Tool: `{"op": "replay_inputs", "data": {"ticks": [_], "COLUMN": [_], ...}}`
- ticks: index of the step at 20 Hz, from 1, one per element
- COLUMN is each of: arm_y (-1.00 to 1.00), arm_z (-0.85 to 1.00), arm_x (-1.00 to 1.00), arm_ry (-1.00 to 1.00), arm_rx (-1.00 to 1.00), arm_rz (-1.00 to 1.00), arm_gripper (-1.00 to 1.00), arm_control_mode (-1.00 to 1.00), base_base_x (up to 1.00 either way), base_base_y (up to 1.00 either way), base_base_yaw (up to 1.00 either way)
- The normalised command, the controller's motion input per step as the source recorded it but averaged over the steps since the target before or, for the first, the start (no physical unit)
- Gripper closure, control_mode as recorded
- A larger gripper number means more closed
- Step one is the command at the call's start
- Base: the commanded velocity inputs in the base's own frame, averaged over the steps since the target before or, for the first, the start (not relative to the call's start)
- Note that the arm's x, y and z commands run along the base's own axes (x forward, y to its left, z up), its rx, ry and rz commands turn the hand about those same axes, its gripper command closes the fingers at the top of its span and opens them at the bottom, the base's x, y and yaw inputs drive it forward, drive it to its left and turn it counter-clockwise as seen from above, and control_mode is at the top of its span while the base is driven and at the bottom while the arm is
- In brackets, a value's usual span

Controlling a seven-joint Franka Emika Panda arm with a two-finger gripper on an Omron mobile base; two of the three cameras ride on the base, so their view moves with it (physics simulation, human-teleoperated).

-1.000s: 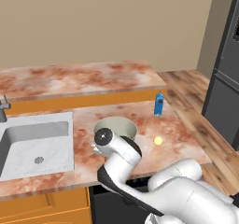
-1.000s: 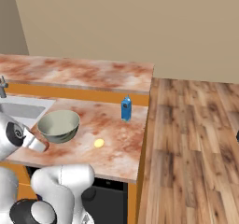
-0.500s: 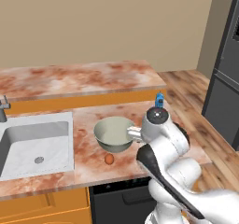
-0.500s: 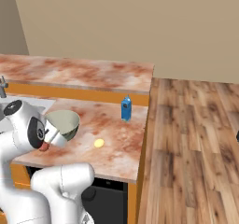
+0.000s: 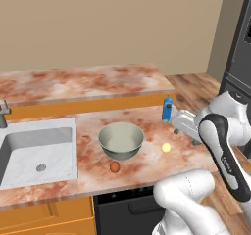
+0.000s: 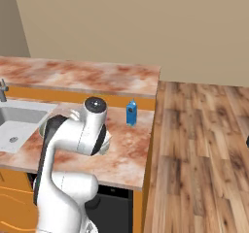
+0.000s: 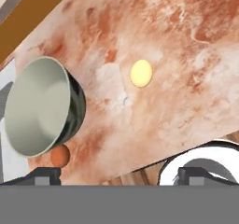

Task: Gather the eggs and milk located in the vicinity of the sink area and place them right next to the bowl.

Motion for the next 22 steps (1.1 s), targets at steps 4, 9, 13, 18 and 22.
{"op": "replay_inputs", "data": {"ticks": [4,9,13,18,22], "arm_y": [-0.8,-0.12,0.01,0.09,0.11], "arm_z": [0.0,-0.02,0.0,-0.08,-0.25], "arm_x": [0.35,0.48,0.37,0.29,0.38], "arm_ry": [0.0,0.1,0.15,0.03,0.02], "arm_rx": [0.11,-0.1,-0.17,-0.09,-0.15], "arm_rz": [0.06,0.01,0.0,0.0,0.0], "arm_gripper": [-1.0,-1.0,-1.0,-1.0,-1.0], "arm_control_mode": [-1.0,-1.0,-1.0,-1.0,-1.0], "base_base_x": [0.0,0.0,0.0,0.0,0.0], "base_base_y": [0.0,0.0,0.0,0.0,0.0], "base_base_yaw": [0.0,0.0,0.0,0.0,0.0]}}
